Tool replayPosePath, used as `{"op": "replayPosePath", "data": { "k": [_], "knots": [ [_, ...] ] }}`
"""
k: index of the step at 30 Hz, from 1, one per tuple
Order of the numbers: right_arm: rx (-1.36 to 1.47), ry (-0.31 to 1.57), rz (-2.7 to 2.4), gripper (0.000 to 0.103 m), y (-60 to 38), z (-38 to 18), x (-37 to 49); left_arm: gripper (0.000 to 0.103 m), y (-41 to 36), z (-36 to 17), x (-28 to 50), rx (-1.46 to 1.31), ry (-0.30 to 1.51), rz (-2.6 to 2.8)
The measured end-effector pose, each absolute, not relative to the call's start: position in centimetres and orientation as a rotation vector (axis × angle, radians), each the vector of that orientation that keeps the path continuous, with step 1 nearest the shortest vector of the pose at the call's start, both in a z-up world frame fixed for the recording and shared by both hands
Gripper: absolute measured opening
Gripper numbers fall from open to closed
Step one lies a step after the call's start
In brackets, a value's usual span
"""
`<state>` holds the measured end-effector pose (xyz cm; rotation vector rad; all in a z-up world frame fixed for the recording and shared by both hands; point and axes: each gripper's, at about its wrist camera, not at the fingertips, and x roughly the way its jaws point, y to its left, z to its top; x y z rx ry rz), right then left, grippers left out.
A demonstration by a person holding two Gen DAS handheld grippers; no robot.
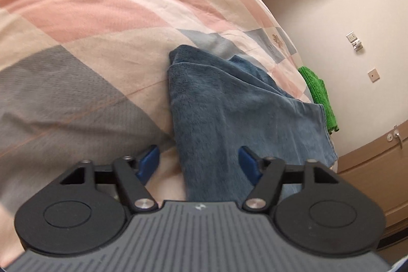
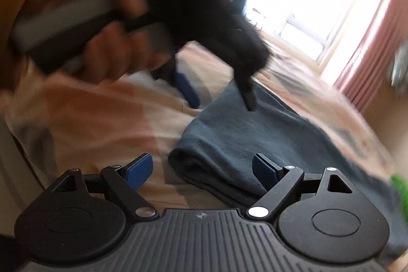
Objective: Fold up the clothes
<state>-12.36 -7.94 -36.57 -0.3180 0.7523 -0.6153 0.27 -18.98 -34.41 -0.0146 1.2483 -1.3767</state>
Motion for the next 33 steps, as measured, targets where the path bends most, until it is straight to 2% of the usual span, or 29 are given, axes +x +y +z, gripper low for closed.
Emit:
{"op": "replayPosePath", "data": {
  "k": [3,6,9,11,14,15,16,17,19,20,22,25,27,31,33],
  "knots": [
    [-0.468,0.745,-0.681,0.078,-7.5,-38.2,-11.8,0.019,-19.8,-34.8,0.8,-0.061,1.302,-1.392],
    [-0.54,0.725,-0.712,0.069,-7.3,-38.6,-11.5,0.01,-19.2,-33.5,0.6,-0.109,1.266,-1.436],
    [-0.584,0.685,-0.728,0.05,-6.9,-38.4,-11.4,0.01,-18.7,-32.9,0.7,-0.159,1.249,-1.456],
    [-0.599,0.662,-0.75,0.048,-6.9,-38.5,-11.3,0.012,-19.1,-33.6,0.9,-0.154,1.282,-1.42],
    [-0.637,0.722,-0.745,0.048,-7.7,-39.7,-10.3,0.02,-19.7,-35.8,1.6,-0.172,1.359,-1.348],
    [-0.664,0.733,-0.735,0.047,-7.8,-40.2,-10.1,0.02,-19.6,-36.1,1.9,-0.199,1.376,-1.34],
    [-0.686,0.734,-0.718,0.04,-7.8,-40.5,-10.0,0.019,-19.5,-36.0,2.0,-0.222,1.388,-1.329],
    [-0.701,0.733,-0.698,0.035,-7.7,-40.7,-10.0,0.011,-19.4,-35.5,1.8,-0.23,1.378,-1.328],
    [-0.717,0.71,-0.687,0.021,-7.6,-40.5,-10.5,0.011,-19.4,-33.1,0.9,-0.192,1.298,-1.349],
    [-0.707,0.685,-0.69,0.02,-7.7,-40.0,-10.9,0.011,-19.5,-31.8,0.3,-0.175,1.255,-1.367],
    [-0.639,0.607,-0.7,0.018,-8.2,-37.9,-12.1,0.012,-19.7,-29.3,-0.8,-0.175,1.194,-1.418],
    [-0.379,0.469,-0.708,0.017,-10.3,-33.0,-14.8,0.02,-20.5,-25.7,-2.7,-0.183,1.11,-1.498],
    [-0.129,0.366,-0.703,0.017,-13.2,-29.3,-17.6,0.03,-21.6,-23.2,-4.6,-0.193,1.048,-1.558],
    [0.297,0.154,-0.721,0.016,-20.0,-24.9,-25.0,0.03,-23.7,-18.0,-9.4,-0.218,0.875,-1.737],
    [0.472,0.057,-0.749,0.016,-23.6,-24.1,-29.3,0.035,-24.7,-16.0,-12.1,-0.188,0.787,-1.817]
  ]
}}
